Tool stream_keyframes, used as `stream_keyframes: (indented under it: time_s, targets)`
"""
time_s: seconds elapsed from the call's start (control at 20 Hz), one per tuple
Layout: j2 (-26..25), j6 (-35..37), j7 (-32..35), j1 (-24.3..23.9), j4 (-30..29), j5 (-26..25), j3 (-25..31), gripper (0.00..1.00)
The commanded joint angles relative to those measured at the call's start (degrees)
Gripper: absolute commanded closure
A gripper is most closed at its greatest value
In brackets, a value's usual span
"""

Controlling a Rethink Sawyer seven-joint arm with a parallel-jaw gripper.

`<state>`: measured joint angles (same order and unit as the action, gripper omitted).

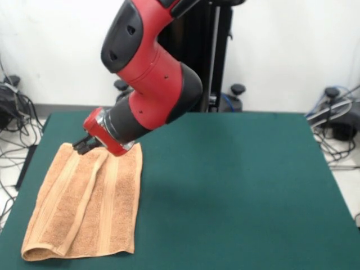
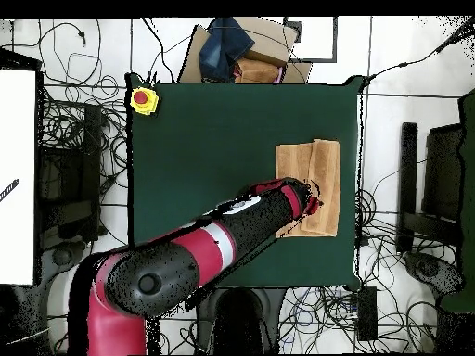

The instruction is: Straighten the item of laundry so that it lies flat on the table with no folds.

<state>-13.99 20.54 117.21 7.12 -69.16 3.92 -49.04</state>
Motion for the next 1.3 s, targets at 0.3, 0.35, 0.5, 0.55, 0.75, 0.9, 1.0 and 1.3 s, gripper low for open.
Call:
stream_keyframes:
  time_s: [0.3, 0.35, 0.5, 0.55, 0.75, 0.9, 1.0, 1.3]
  targets:
    - [4.6, 9.0, -4.1, -4.1, 5.6, -2.1, 15.2, 1.00]
    - [5.0, 9.1, -4.4, -4.7, 5.7, -1.9, 17.2, 1.00]
    - [7.0, 8.0, -5.8, -6.9, 3.7, -2.4, 22.6, 1.00]
    - [7.4, 7.8, -6.2, -7.6, 3.1, -2.6, 24.1, 1.00]
    - [8.4, 6.3, -6.6, -9.8, 2.1, -4.1, 28.2, 1.00]
    - [8.9, 5.5, -6.7, -11.2, 1.9, -5.6, 30.1, 1.00]
    - [1.2, -0.9, -4.3, -12.6, 4.2, -7.1, 30.7, 1.00]
    - [0.6, -1.2, -4.7, -13.9, 5.8, -10.7, 32.6, 1.00]
